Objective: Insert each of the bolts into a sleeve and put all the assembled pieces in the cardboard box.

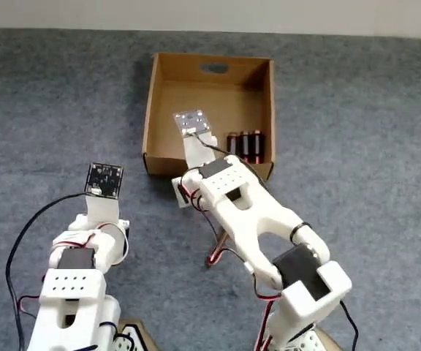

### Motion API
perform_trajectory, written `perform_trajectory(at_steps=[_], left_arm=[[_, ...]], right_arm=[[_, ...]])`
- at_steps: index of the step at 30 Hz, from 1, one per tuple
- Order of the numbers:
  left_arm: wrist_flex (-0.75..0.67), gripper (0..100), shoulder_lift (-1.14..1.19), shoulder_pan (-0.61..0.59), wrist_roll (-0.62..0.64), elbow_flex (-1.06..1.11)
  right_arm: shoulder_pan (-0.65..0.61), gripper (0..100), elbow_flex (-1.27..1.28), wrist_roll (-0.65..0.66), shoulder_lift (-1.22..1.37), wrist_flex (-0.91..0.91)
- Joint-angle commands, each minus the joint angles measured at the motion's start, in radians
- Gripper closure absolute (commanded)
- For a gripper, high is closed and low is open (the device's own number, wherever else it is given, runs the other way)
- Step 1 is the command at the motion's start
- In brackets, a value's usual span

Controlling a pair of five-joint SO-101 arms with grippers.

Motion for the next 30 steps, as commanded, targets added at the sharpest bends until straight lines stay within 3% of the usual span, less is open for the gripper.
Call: perform_trajectory(at_steps=[1, 11, 20, 30], left_arm=[[-0.015, 96, -0.005, 0.010, -0.006, -0.005], [-0.015, 96, -0.005, 0.010, -0.006, -0.005], [-0.015, 96, -0.005, 0.010, -0.006, -0.005], [-0.015, 96, -0.005, 0.010, -0.006, -0.005]], right_arm=[[-0.021, 84.0, -0.018, 0.002, -0.101, 0.068], [-0.157, 84.0, -0.016, 0.009, -0.119, 0.252], [-0.151, 83.9, 0.153, 0.094, -0.154, 0.243], [-0.030, 83.9, 0.364, 0.098, -0.645, 0.196]])
